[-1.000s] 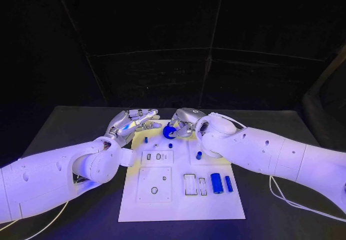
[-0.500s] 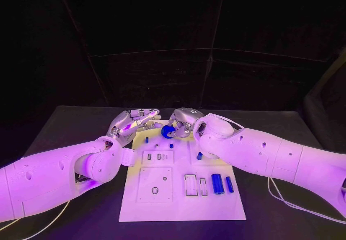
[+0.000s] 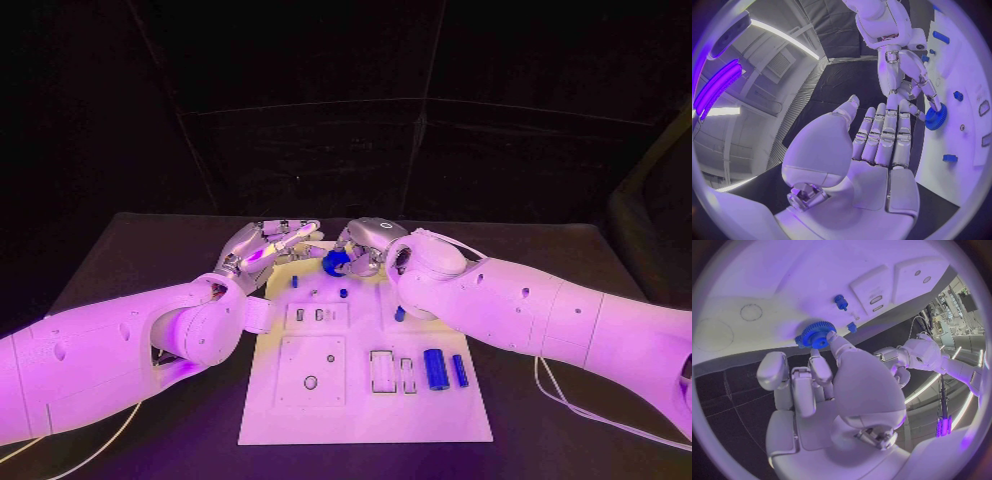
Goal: Assemble the parts on the task board
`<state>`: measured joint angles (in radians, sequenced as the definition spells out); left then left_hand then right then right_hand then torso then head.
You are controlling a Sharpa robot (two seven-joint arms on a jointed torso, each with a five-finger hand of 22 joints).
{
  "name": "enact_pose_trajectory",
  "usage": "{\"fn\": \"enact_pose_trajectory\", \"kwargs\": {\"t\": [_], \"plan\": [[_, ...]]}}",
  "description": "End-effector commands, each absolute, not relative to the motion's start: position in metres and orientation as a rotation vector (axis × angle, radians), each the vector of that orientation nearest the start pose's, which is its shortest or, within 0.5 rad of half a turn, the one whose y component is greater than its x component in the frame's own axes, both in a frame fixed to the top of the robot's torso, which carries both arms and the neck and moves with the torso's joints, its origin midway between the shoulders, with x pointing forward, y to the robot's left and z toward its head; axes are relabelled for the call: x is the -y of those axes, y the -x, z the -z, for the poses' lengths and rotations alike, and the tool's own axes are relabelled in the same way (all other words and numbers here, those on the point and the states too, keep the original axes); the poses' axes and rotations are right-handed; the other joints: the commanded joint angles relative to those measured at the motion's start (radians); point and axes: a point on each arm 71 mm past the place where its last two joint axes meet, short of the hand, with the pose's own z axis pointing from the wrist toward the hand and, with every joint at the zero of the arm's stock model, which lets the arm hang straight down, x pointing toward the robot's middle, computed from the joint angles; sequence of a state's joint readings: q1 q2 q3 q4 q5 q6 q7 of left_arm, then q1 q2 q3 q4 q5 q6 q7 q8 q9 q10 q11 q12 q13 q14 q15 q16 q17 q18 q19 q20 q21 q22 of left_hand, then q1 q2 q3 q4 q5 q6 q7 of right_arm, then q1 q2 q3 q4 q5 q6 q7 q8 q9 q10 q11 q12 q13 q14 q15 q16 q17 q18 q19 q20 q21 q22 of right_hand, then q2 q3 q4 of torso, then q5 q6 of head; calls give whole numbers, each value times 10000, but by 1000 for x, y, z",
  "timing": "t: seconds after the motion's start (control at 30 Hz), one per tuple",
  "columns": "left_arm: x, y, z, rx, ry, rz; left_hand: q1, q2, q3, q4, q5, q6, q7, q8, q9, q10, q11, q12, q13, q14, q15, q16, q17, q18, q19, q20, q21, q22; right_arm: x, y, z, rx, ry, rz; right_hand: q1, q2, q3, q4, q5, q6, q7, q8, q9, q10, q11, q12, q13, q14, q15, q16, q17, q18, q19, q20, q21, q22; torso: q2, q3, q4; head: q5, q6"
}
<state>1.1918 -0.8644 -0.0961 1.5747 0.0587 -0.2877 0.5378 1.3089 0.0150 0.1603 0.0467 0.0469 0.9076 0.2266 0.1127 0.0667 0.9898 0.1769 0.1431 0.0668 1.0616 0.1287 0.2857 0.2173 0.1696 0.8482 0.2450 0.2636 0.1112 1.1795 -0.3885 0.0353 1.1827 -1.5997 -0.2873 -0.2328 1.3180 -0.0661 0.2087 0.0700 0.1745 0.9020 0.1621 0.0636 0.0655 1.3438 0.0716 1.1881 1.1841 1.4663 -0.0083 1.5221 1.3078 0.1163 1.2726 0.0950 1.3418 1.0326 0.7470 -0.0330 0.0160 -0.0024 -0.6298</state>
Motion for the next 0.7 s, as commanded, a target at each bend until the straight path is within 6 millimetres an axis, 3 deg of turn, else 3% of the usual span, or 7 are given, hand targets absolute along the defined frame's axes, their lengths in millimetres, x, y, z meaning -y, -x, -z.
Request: {"fn": "enact_pose_trajectory", "kwargs": {"t": [0.03, 0.3, 0.7], "plan": [[-204, -471, 189, -13517, 11123, 16679, -16, 88, 8, -64, 27, 46, 10, -32, -6, -69, 2, -59, -15, -94, 7, 51, 9, 145, 13, 19, -54, -16, 59, -534, 183, -16070, 2174, -6006, -19, -126, -114, 58, -85, -328, 74, -27, -13, -191, 57, -263, -247, 826, 91, 30, 1627, -126, -20, 113, -76, -50, 3, 1, 5, -6, -5], [-205, -471, 189, -13531, 11131, 16674, -21, 103, 28, -86, 27, 41, 4, -46, -8, -78, 1, -67, -17, -110, 8, 60, 15, 144, 13, 19, -60, -22, 59, -534, 185, -16285, 2262, -5916, -191, -180, -298, 244, -81, -552, 129, 7, 16, -347, 117, -494, -469, 812, 151, 5, 1581, -103, -83, 186, -123, -140, 1, 0, 5, 5, -16], [-205, -471, 189, -13544, 11141, 16663, -21, 103, 28, -86, 27, 41, 4, -46, -8, -78, 1, -67, -17, -110, 8, 60, 15, 144, 13, 19, -60, -22, 71, -532, 180, -15817, 2011, -6310, -452, -62, -539, 634, 191, -232, 64, 178, 98, -124, 73, -163, -175, 811, 128, 0, 1579, -108, -48, 186, -94, -80, -3, 11, -1, 19, 2]]}}
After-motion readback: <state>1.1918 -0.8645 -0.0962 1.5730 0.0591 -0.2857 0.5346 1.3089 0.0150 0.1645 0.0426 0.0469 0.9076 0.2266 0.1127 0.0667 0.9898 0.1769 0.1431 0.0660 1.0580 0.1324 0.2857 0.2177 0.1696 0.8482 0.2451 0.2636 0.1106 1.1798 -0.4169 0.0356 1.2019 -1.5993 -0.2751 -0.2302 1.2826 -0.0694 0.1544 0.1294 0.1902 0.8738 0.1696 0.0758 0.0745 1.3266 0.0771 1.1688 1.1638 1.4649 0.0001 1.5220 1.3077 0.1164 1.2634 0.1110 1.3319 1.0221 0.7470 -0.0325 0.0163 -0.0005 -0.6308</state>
